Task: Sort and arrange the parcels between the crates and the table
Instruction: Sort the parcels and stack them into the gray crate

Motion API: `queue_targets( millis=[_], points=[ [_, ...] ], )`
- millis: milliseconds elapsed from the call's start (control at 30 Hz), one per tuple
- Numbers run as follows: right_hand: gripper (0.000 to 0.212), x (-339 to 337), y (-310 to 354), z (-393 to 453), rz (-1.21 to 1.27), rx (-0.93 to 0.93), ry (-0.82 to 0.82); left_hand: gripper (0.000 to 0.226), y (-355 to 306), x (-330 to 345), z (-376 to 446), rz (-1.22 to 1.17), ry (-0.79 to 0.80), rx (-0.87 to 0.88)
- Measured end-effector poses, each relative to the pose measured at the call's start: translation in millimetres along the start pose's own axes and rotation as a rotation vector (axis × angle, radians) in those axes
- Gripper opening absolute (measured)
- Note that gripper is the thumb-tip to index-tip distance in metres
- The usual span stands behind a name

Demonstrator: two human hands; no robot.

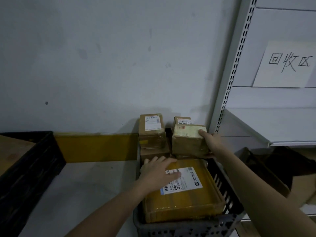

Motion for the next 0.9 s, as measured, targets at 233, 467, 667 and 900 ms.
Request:
queue_targets(
  millis=[233, 467, 667, 900],
  points=[
    [0.059, 26.8, -19.4, 18.0, -0.227, 0.009, 0.067, 0.065, 2.2, 5.5, -1.9, 0.046, -0.036, 0.055],
    [0.037, 20.3, -65.2, 41.0, -0.288, 0.293, 0.141, 0.069, 5.3, 16.6, 5.9, 0.114, 0.079, 0.074],
    [0.027, 22.3, -47.3, 43.1, -0.527, 0.114, 0.036, 0.068, 5.1, 14.8, 4.4, 0.115, 0.069, 0.074],
    [0.017, 38.3, -10.1, 16.7, -0.685, -0.19, -0.105, 0.068, 2.6, 9.4, 1.9, 0.09, 0.049, 0.069]
  ],
)
Point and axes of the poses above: each hand's wrist, its own z-axis towards the middle knuckle, its own x-axis out of the palm, y = z × x, the point moved 5 cm from there along z, towards the middle knuckle, and after that the axes turned 13 degrees about x, right-handed, at the moved point
